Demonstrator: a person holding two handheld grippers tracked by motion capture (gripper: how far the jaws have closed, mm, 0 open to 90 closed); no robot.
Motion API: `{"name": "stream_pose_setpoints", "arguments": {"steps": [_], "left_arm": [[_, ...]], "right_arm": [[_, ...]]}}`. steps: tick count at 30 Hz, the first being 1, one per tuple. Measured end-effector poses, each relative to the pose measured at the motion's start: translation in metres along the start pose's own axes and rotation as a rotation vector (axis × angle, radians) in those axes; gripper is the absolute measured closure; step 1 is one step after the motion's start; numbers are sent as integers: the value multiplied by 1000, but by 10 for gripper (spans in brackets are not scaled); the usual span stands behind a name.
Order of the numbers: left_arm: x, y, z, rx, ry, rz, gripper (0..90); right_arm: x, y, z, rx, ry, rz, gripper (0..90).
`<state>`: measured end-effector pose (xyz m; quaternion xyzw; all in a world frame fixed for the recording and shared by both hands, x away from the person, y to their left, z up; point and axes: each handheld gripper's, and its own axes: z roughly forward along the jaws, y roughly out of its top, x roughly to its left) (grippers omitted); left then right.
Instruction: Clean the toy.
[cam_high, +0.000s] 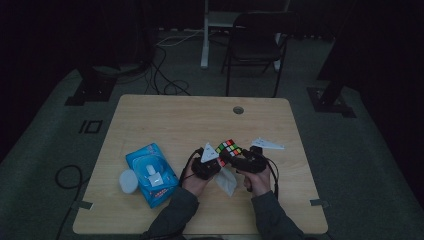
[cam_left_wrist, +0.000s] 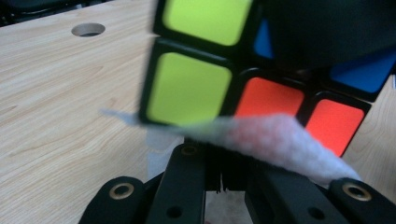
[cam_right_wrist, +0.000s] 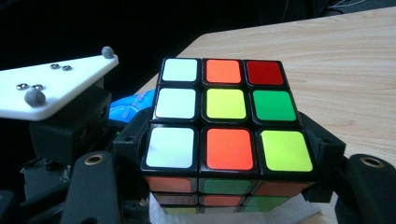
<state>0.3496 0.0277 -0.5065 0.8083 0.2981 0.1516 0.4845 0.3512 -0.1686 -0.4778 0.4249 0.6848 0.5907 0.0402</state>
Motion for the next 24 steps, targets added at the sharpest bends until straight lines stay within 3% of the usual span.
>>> {"name": "stream_pose_setpoints", "arguments": {"steps": [2, 10, 14, 19, 24], "left_arm": [[-2, -1, 1, -2, -15, 2, 885], [-10, -3, 3, 7, -66, 31, 885], [-12, -3, 2, 9, -68, 45, 884], [-10, -5, -3, 8, -33, 45, 882], [3, -5, -15, -20, 33, -5, 881]], "right_arm": [[2, 0, 1, 3, -12, -22, 338], [-2, -1, 1, -5, -27, -20, 338], [-3, -2, 1, -1, -42, -31, 338], [-6, -1, 1, 10, -56, -32, 338], [-10, -1, 1, 25, -62, -22, 338]]}}
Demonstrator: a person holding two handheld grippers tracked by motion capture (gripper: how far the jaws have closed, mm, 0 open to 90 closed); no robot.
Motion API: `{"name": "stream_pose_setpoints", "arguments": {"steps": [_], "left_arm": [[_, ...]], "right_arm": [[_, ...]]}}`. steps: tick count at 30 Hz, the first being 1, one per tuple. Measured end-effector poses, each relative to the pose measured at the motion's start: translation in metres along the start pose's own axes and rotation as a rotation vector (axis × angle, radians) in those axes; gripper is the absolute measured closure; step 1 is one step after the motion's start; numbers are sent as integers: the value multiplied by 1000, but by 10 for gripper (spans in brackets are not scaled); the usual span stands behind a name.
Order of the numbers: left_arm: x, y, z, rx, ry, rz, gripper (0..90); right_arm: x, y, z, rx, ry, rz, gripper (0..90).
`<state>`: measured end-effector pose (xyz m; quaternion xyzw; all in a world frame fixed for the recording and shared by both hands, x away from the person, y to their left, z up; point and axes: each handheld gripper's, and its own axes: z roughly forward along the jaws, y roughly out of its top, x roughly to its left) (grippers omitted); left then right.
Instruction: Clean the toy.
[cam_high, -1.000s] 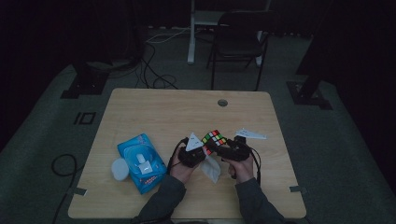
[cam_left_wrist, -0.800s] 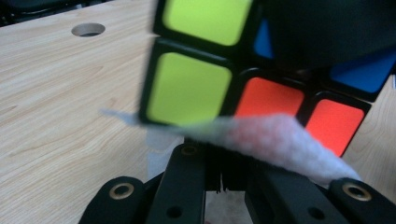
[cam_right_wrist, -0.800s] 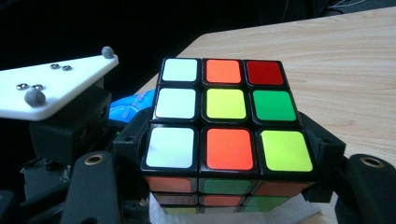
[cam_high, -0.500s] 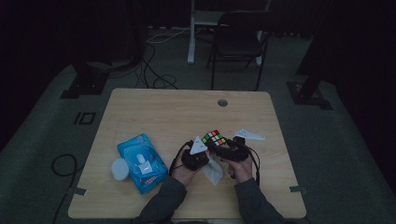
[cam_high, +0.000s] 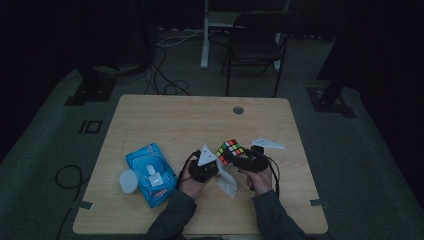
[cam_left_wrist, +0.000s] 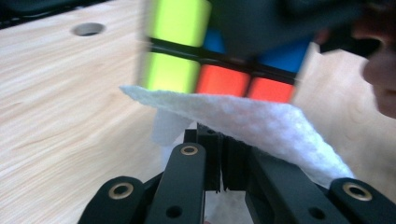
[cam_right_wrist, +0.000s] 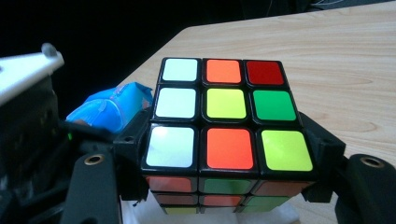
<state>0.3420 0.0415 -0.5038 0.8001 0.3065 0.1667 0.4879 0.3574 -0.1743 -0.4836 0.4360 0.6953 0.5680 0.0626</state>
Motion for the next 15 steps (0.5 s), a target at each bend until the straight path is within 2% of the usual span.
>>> {"name": "stream_pose_setpoints", "arguments": {"steps": [4, 15], "left_arm": [[8, 2, -8, -1, 42, -6, 882], [10, 14, -19, -22, 84, -4, 878]], "right_arm": [[0, 0, 0, 7, -13, -11, 338], [-6, 0, -4, 18, -84, -49, 338]]}}
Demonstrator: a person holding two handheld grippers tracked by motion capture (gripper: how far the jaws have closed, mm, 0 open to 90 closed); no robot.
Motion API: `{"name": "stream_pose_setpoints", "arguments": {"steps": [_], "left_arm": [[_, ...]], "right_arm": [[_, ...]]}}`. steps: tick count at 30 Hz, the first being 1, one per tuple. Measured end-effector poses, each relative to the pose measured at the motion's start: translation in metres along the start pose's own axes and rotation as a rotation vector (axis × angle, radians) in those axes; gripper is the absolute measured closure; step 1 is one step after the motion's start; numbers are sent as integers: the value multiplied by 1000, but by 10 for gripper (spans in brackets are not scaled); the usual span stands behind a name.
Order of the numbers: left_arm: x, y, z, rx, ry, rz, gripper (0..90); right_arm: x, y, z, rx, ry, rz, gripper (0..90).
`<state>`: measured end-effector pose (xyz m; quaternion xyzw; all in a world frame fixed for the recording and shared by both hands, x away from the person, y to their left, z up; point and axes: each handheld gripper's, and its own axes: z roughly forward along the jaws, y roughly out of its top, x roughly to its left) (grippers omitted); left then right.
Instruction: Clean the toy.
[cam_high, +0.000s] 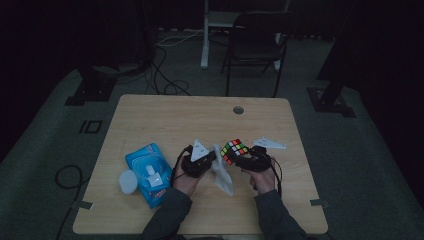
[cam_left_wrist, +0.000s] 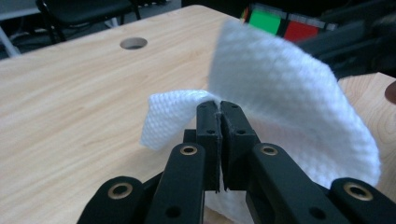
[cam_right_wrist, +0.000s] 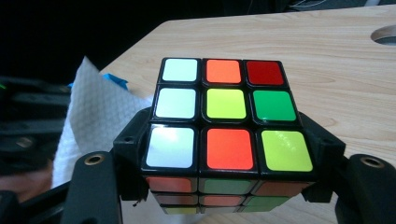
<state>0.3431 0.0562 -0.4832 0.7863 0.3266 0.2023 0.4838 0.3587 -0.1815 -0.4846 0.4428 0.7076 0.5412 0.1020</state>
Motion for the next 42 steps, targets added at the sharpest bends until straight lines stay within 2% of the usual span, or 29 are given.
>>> {"name": "stream_pose_setpoints", "arguments": {"steps": [3, 5, 14, 19, 33, 42], "left_arm": [[3, 6, -5, -1, 17, 20, 877], [7, 9, -7, 11, 19, 15, 877], [20, 18, -15, 36, 79, 38, 876], [25, 18, -16, 46, 99, 38, 877], [42, 15, -20, 100, 142, 28, 870], [49, 12, -21, 121, 162, 19, 856]], "right_arm": [[0, 0, 0, 4, -16, -11, 338], [-1, -1, 0, 7, -24, -16, 338], [-3, -3, 0, 17, -68, -48, 338], [-4, -4, 0, 24, -89, -65, 338], [-7, -10, 3, 56, -116, -76, 338], [-9, -19, 11, 114, -169, -130, 338]]}}
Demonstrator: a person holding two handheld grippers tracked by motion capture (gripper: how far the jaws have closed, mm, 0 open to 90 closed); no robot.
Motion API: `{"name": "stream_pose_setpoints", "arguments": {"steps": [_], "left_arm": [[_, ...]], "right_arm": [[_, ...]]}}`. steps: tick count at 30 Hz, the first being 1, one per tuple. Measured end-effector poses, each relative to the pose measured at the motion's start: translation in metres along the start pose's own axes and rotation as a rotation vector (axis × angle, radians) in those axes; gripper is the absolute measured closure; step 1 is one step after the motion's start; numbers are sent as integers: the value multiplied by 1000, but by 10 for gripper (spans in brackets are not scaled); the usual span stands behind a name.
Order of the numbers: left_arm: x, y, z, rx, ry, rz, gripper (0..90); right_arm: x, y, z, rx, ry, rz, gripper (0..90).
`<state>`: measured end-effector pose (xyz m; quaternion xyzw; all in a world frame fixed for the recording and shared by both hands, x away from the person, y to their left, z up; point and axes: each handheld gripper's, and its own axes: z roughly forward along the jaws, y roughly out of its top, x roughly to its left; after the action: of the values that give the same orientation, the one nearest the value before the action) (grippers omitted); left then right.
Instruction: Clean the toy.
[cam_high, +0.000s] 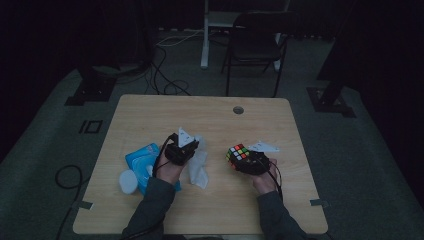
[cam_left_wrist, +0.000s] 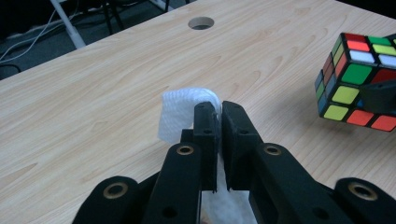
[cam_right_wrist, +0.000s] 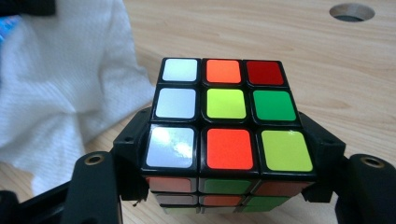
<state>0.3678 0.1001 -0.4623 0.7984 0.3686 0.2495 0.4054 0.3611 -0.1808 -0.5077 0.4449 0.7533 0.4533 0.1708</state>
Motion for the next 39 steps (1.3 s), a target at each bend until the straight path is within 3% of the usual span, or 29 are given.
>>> {"name": "stream_pose_setpoints", "arguments": {"steps": [6, 9, 18, 24, 30, 39], "left_arm": [[2, -2, -2, 1, -2, -14, 823], [3, -2, -3, 1, -5, -17, 754], [3, -4, -6, -5, -17, -34, 622], [4, -4, -9, 2, -4, -38, 591], [11, -6, -8, 11, -17, -84, 565], [9, -5, -8, 7, -19, -80, 559]], "right_arm": [[4, -5, 7, 37, -36, -47, 338], [6, -7, 9, 45, -46, -68, 338], [5, -11, 14, 57, -57, -71, 338], [6, -14, 17, 67, -63, -79, 338], [5, -15, 18, 63, -62, -82, 337], [5, -20, 23, 66, -84, -95, 337]]}}
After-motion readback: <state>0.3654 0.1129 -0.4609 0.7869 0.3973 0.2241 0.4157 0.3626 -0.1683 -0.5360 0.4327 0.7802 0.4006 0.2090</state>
